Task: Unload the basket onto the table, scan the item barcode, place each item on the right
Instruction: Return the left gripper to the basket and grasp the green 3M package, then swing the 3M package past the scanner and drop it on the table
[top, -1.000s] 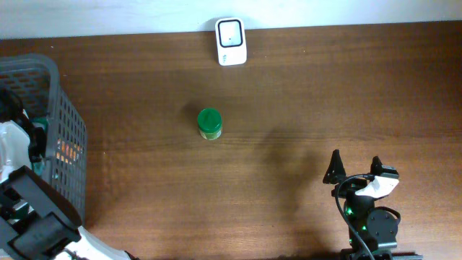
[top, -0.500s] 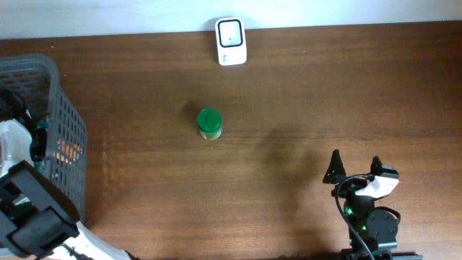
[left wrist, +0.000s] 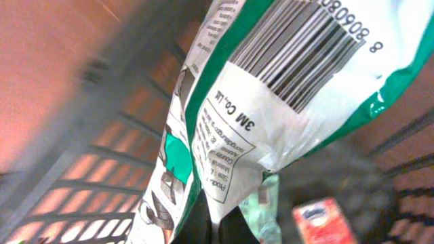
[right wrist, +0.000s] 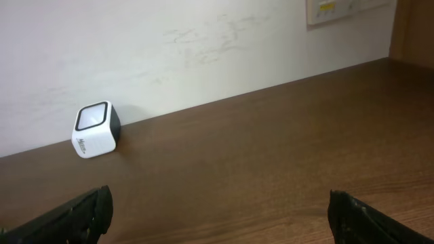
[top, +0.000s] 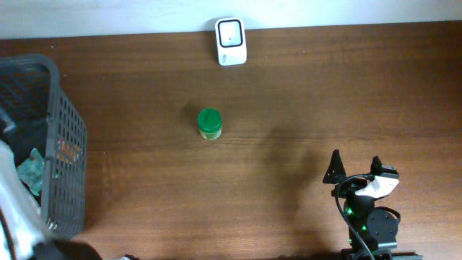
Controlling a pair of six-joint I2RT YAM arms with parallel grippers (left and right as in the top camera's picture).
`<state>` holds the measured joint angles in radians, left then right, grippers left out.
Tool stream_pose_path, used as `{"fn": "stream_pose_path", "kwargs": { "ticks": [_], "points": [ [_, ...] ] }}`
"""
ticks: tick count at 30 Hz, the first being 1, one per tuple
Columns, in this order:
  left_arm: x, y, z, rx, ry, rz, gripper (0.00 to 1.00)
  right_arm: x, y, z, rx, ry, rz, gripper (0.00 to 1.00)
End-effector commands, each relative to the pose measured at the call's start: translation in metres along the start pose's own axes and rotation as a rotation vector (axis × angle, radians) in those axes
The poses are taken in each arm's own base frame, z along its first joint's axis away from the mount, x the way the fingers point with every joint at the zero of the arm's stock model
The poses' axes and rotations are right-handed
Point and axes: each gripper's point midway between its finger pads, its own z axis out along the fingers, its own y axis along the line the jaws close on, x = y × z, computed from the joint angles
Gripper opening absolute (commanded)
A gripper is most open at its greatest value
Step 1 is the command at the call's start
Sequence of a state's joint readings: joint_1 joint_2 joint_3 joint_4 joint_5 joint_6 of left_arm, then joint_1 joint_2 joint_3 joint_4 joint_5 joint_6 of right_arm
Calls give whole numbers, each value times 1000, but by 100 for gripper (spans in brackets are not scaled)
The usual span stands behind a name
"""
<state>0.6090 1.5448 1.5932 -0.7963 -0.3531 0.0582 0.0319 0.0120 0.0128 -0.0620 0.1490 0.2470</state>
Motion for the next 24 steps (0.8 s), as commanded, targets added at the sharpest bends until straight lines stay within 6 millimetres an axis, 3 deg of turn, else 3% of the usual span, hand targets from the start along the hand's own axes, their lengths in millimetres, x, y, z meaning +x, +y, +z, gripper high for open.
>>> {"fn": "stream_pose_path", "kwargs": {
  "ticks": [1, 4, 7, 11, 15, 21, 22, 23, 24],
  "points": [
    [-30, 18, -61, 46, -167, -178, 0, 3, 0, 0, -2, 5, -4, 98],
    [-47, 19, -104, 141, -288, -250, 0, 3, 0, 0, -2, 5, -4, 98],
    [-68, 1, -169, 314, -462, -240, 0, 3, 0, 0, -2, 5, -4, 98],
    [-70, -34, -235, 475, -580, -184, 0, 3, 0, 0, -2, 5, -4, 98],
    [-58, -87, -271, 647, -599, -57, 0, 3, 0, 0, -2, 5, -4, 98],
    [-25, -174, -294, 737, -558, 180, 0, 3, 0, 0, -2, 5, -4, 98],
    [-15, -193, -296, 747, -538, 224, 0, 3, 0, 0, -2, 5, -4, 99],
    [2, -227, -300, 766, -512, 309, 0, 3, 0, 0, -2, 5, -4, 98],
    [9, -241, -301, 774, -503, 341, 0, 3, 0, 0, -2, 5, -4, 98]
  ]
}}
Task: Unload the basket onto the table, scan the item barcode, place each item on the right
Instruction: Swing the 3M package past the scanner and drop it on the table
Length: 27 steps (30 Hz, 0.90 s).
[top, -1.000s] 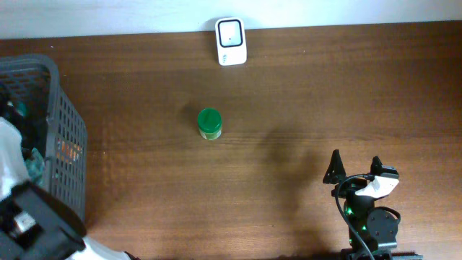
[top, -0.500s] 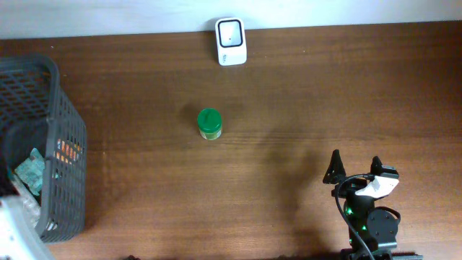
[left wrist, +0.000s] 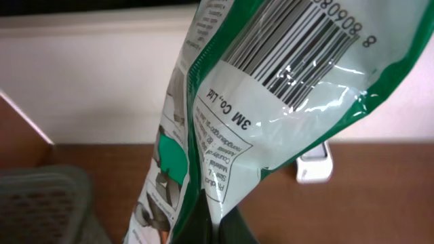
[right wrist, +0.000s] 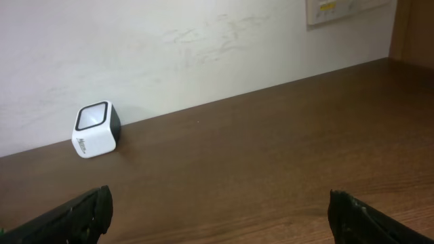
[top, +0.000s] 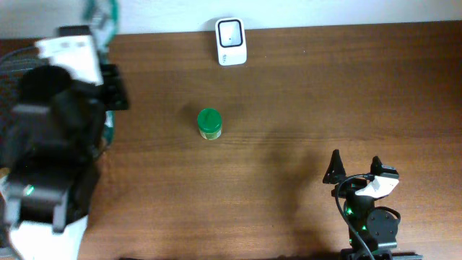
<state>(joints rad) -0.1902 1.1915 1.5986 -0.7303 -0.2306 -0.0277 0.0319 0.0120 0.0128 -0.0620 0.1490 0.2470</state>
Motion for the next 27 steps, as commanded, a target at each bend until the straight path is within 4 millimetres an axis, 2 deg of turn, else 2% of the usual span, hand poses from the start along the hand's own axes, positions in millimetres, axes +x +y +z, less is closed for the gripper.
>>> {"fn": "stream_pose_path", "kwargs": {
  "ticks": [1, 5, 7, 13, 18, 21, 27],
  "points": [
    [27, -65, 33, 40, 91, 151, 0, 3, 0, 0, -2, 5, -4, 98],
    [65, -151, 62, 174, 174, 164, 0, 3, 0, 0, -2, 5, -4, 98],
    [83, -183, 70, 218, 204, 196, 0, 3, 0, 0, -2, 5, -4, 98],
    [160, -297, 96, 351, 270, 303, 0, 3, 0, 0, -2, 5, -4, 98],
    [194, -339, 102, 367, 312, 133, 0, 3, 0, 0, -2, 5, -4, 98],
    [211, -348, 105, 348, 359, 36, 0, 3, 0, 0, -2, 5, -4, 98],
    [261, -352, 117, 314, 450, 116, 0, 3, 0, 0, -2, 5, -4, 98]
  ]
}}
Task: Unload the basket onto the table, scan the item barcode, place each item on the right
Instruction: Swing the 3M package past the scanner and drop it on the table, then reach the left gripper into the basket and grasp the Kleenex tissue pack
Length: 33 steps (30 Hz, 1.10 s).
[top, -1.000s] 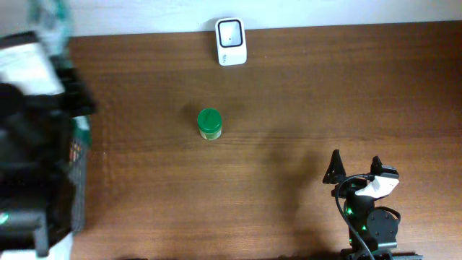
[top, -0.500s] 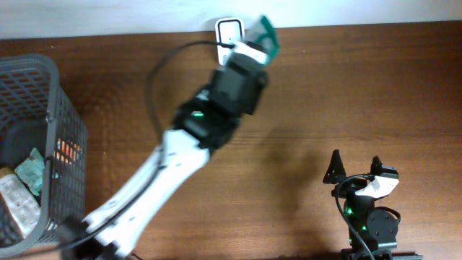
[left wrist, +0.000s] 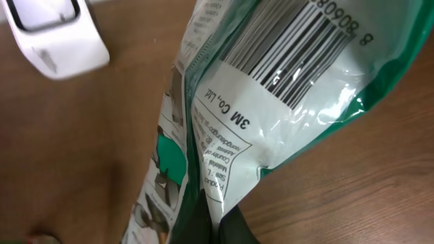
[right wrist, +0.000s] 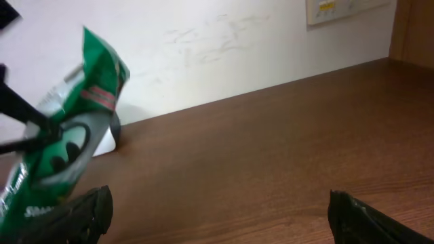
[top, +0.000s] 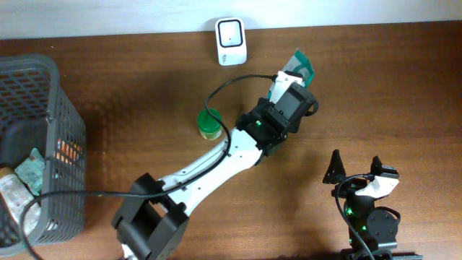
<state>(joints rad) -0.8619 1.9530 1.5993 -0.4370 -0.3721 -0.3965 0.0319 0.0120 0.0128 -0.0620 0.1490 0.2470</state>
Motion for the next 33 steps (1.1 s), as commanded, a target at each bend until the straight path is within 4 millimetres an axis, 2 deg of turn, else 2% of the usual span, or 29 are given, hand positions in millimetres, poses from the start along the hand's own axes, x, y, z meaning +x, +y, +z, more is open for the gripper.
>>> {"fn": "stream_pose_path", "kwargs": {
  "ticks": [1, 3, 7, 8, 10, 12, 13, 15, 17, 19, 21, 22, 24, 25, 27, 28, 30, 31, 33],
  "points": [
    [25, 1, 25, -41, 57, 2, 0, 3, 0, 0, -2, 5, -4, 98],
    [36, 0, 35, -47, 80, 58, 0, 3, 0, 0, -2, 5, -4, 98],
    [45, -7, 39, -41, 96, 134, 1, 3, 0, 0, -2, 5, -4, 98],
    [46, -8, 39, -39, 97, 136, 13, 3, 0, 0, -2, 5, -4, 98],
    [47, -11, 38, -29, 100, 138, 43, 3, 0, 0, -2, 5, -4, 98],
    [48, -19, 37, 5, 103, 137, 94, 3, 0, 0, -2, 5, -4, 98],
    [47, -28, 36, 44, 99, 133, 99, 3, 0, 0, -2, 5, -4, 98],
    [40, -37, 29, 80, 85, 128, 99, 3, 0, 0, -2, 5, -4, 98],
    [16, -40, 12, 100, 40, 132, 99, 3, 0, 0, -2, 5, -4, 98],
    [-17, -36, -14, 111, -24, 186, 99, 3, 0, 0, -2, 5, -4, 98],
    [-59, -25, -48, 117, -113, 216, 99, 3, 0, 0, -2, 5, -4, 98],
    [-78, -16, -64, 111, -151, 208, 99, 3, 0, 0, -2, 5, -4, 98],
    [-125, 28, -113, 37, -258, 134, 99, 3, 0, 0, -2, 5, -4, 99],
    [-139, 47, -130, 4, -292, 105, 99, 3, 0, 0, -2, 5, -4, 98],
    [-164, 104, -171, -88, -363, 28, 99, 3, 0, 0, -2, 5, -4, 98],
    [-171, 136, -190, -134, -387, -10, 100, 3, 0, 0, -2, 5, -4, 98],
    [-172, 187, -214, -217, -398, -81, 99, 3, 0, 0, -2, 5, -4, 98],
    [-167, 230, -231, -295, -395, -168, 99, 3, 0, 0, -2, 5, -4, 98],
    [-151, 287, -252, -404, -377, -299, 96, 3, 0, 0, -2, 5, -4, 98]
  ]
}}
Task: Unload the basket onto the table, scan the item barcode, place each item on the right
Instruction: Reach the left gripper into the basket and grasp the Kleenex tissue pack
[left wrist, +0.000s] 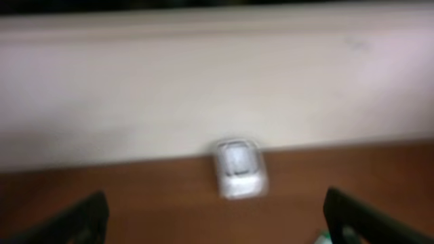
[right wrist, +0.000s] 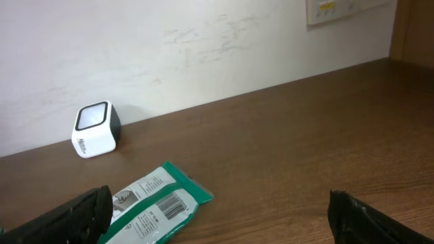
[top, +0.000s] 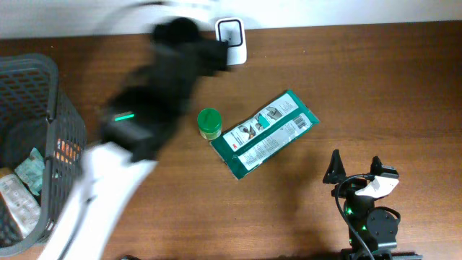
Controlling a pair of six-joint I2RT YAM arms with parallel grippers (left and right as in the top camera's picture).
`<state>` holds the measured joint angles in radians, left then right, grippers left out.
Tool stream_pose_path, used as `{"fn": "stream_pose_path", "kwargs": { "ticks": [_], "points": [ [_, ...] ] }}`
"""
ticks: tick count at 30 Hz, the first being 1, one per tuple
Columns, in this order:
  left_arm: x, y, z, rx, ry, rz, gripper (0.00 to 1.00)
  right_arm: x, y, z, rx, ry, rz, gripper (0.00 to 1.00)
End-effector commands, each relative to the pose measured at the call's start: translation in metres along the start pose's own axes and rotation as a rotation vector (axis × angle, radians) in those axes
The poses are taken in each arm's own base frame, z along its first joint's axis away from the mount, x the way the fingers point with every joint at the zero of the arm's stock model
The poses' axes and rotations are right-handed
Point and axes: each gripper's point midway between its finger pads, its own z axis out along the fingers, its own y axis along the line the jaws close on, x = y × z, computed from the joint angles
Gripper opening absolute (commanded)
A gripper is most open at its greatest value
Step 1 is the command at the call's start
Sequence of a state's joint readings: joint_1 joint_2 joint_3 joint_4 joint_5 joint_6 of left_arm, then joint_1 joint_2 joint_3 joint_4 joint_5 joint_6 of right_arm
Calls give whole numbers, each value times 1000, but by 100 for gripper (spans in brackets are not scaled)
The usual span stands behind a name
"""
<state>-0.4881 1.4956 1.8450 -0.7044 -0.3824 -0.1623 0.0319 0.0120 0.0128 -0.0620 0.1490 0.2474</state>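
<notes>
The item, a green and white packet (top: 263,133), lies flat on the table just right of a green-lidded jar (top: 209,123). Its barcode (right wrist: 169,205) faces up. The white scanner (top: 231,31) stands at the back edge by the wall. My left gripper (left wrist: 217,224) is open and empty, facing the scanner (left wrist: 237,168). Its arm (top: 173,65) is a blur in the overhead view, left of the scanner. My right gripper (right wrist: 220,220) is open near the front right, with the packet (right wrist: 152,207) ahead on its left.
A dark mesh basket (top: 68,137) with several more items stands at the table's left edge. The right arm's base (top: 372,217) sits at the front right. A wall (right wrist: 203,54) runs along the back of the table.
The packet was held in my left gripper above the table, right of the jar. Now it lies on the table, and the left gripper is open near the scanner. The right arm has not moved.
My left gripper held the packet over the basket, barcode toward its camera. Then it held the packet high at the back left, then over the table between the jar and the scanner. Now the packet rests on the table and the gripper is empty.
</notes>
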Motion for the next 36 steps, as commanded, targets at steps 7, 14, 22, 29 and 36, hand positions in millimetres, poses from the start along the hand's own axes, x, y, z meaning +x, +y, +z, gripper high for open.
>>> {"fn": "stream_pose_path", "kwargs": {
  "ticks": [7, 14, 22, 29, 36],
  "points": [
    [58, 271, -62, -697, 136, -505, 87, 3, 0, 0, -2, 5, -5, 98],
    [117, 369, -90, -926, 246, -723, 70, 3, 0, 0, -2, 5, -5, 99],
    [210, 411, -71, -981, 549, -865, 67, 3, 0, 0, -2, 5, -5, 98],
    [291, 414, -24, -929, 783, -926, 66, 3, 0, 0, -2, 5, -5, 98],
    [348, 402, 6, -813, 847, -924, 66, 3, 0, 0, -2, 5, -5, 98]
  ]
}}
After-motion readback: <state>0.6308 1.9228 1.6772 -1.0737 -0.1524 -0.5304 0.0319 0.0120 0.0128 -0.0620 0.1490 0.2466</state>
